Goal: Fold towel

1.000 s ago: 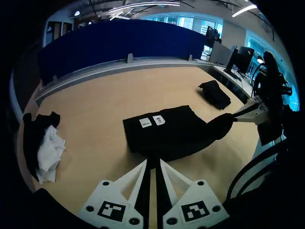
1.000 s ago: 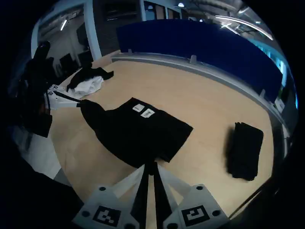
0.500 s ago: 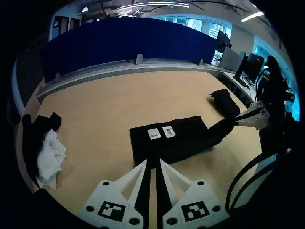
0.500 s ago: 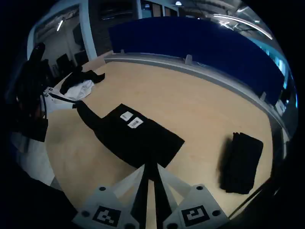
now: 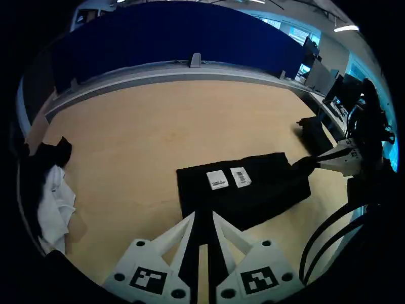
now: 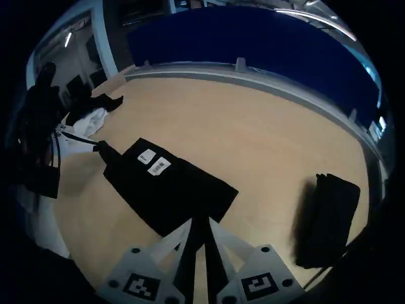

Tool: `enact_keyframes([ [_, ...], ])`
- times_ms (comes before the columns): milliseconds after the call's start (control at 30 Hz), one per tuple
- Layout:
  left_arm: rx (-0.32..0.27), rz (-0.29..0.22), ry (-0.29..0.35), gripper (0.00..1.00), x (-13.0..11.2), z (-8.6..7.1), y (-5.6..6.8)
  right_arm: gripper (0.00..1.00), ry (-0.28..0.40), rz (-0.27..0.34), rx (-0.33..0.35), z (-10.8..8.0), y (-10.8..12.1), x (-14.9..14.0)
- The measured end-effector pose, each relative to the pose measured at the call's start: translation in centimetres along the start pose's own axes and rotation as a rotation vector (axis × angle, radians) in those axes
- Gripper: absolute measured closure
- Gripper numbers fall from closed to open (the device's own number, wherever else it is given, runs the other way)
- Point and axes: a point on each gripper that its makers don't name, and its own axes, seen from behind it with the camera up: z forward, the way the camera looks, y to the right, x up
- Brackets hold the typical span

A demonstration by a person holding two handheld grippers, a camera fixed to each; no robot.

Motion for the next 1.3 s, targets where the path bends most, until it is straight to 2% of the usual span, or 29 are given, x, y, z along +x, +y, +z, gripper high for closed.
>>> enact_keyframes([
  [267,0.004,0.011,-0.025,0.92,0.3,2.6,-1.1,0.90,-0.024,0.005,-0.003,2.3,0.8,-0.3],
  [533,0.013,0.015,-0.038,0.92,0.5,4.4,-1.9,0.86,-0.021,0.009,-0.020,3.5,1.4,-0.1],
  [667,0.026,0.014,-0.048,0.92,0.3,4.9,-2.4,0.80,-0.018,0.008,-0.031,4.0,1.8,-0.1],
  [1000,0.055,0.010,-0.061,0.89,0.2,5.9,-3.3,0.59,-0.001,0.005,-0.078,4.9,2.9,0.2],
  [1133,0.066,0.010,-0.064,0.86,0.3,6.3,-3.6,0.51,0.005,-0.004,-0.095,5.1,3.2,0.2],
  [1200,0.068,0.008,-0.064,0.81,0.5,6.4,-3.6,0.46,0.009,-0.008,-0.107,5.2,3.5,0.3],
  [1300,0.068,0.004,-0.059,0.64,0.9,6.6,-3.6,0.38,0.014,-0.011,-0.126,5.5,3.9,0.5],
])
